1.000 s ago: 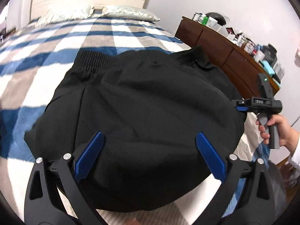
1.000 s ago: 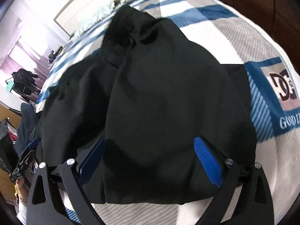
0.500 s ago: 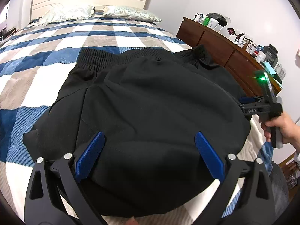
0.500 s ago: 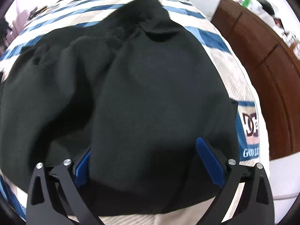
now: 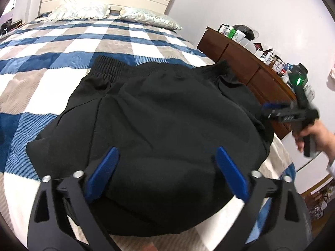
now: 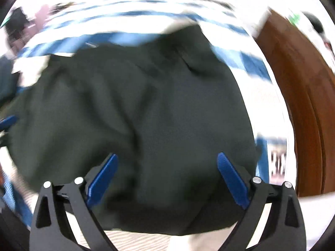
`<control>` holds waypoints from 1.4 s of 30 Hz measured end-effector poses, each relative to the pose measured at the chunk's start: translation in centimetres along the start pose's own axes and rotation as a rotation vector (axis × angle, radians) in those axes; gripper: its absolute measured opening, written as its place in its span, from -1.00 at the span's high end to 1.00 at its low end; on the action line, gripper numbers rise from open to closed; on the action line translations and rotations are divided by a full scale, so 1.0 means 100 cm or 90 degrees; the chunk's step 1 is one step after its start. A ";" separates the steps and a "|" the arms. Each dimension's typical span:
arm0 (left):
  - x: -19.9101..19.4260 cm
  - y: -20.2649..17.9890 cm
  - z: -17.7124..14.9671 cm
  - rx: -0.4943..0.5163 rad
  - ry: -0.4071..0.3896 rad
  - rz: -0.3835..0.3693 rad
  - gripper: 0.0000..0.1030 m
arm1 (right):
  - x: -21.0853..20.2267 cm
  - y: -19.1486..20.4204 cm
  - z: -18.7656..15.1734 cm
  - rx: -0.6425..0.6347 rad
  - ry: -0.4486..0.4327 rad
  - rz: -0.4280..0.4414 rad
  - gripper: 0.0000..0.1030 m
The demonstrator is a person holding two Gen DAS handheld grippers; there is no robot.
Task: Fold large clothes
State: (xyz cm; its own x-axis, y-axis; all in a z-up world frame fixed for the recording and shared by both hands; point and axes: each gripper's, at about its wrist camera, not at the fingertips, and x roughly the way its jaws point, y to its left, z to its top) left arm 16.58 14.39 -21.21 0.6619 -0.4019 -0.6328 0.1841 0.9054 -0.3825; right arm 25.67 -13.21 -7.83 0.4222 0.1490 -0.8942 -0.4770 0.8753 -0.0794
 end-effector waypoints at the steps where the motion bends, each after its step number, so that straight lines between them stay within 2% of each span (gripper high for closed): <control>1: -0.001 -0.004 0.000 0.009 -0.004 0.006 -0.87 | -0.007 0.012 0.013 -0.029 -0.013 0.019 -0.88; 5: -0.007 -0.019 0.002 0.048 -0.031 0.009 -0.87 | -0.017 0.055 0.064 -0.141 -0.066 0.101 -0.90; 7: -0.012 -0.030 0.001 0.081 -0.056 0.022 -0.87 | -0.005 0.077 0.087 -0.224 -0.082 0.087 -0.90; 9: -0.016 -0.042 0.000 0.125 -0.079 0.042 -0.87 | 0.016 0.095 0.110 -0.294 -0.075 0.056 -0.90; 10: -0.018 -0.047 -0.001 0.142 -0.086 0.050 -0.87 | 0.028 0.100 0.119 -0.306 -0.060 0.056 -0.90; 13: -0.020 -0.057 -0.002 0.188 -0.098 0.065 -0.87 | 0.069 0.106 0.141 -0.326 0.002 0.101 -0.90; 17: -0.017 -0.059 -0.001 0.199 -0.089 0.069 -0.87 | 0.111 0.113 0.158 -0.342 0.050 0.134 -0.90; 21: -0.015 -0.052 -0.001 0.186 -0.078 0.067 -0.87 | 0.144 0.113 0.155 -0.329 0.160 0.164 -0.89; 24: -0.015 -0.047 0.002 0.171 -0.074 0.070 -0.87 | 0.152 0.127 0.137 -0.383 0.202 0.132 -0.86; 27: -0.014 -0.038 0.006 0.139 -0.070 0.064 -0.87 | 0.150 0.135 0.128 -0.407 0.219 0.126 -0.54; 29: -0.013 -0.033 0.008 0.119 -0.064 0.062 -0.87 | 0.138 0.142 0.124 -0.440 0.202 0.107 -0.08; 30: -0.013 -0.031 0.008 0.112 -0.062 0.059 -0.87 | 0.134 0.143 0.122 -0.449 0.196 0.104 -0.01; 31: -0.012 -0.030 0.008 0.108 -0.059 0.058 -0.87 | 0.128 0.144 0.120 -0.455 0.189 0.096 0.17; 32: -0.012 -0.029 0.008 0.106 -0.059 0.056 -0.87 | 0.123 0.143 0.120 -0.456 0.180 0.092 0.44; 34: -0.012 -0.030 0.008 0.107 -0.058 0.054 -0.87 | 0.107 0.139 0.127 -0.427 0.147 0.087 0.79; 37: -0.011 -0.035 0.007 0.118 -0.060 0.048 -0.87 | 0.085 0.132 0.138 -0.415 0.106 0.075 0.80; 39: -0.009 -0.042 0.005 0.134 -0.054 0.036 -0.87 | 0.085 0.130 0.138 -0.416 0.118 0.074 0.80; 42: -0.007 -0.055 0.000 0.181 -0.056 0.064 -0.87 | 0.090 0.134 0.142 -0.421 0.107 0.049 0.80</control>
State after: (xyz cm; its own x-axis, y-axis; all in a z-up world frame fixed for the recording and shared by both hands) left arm 15.12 9.69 -18.64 0.7449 -0.3068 -0.5924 0.3029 0.9467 -0.1094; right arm 33.96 6.40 -10.69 0.2678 0.0794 -0.9602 -0.8941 0.3918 -0.2170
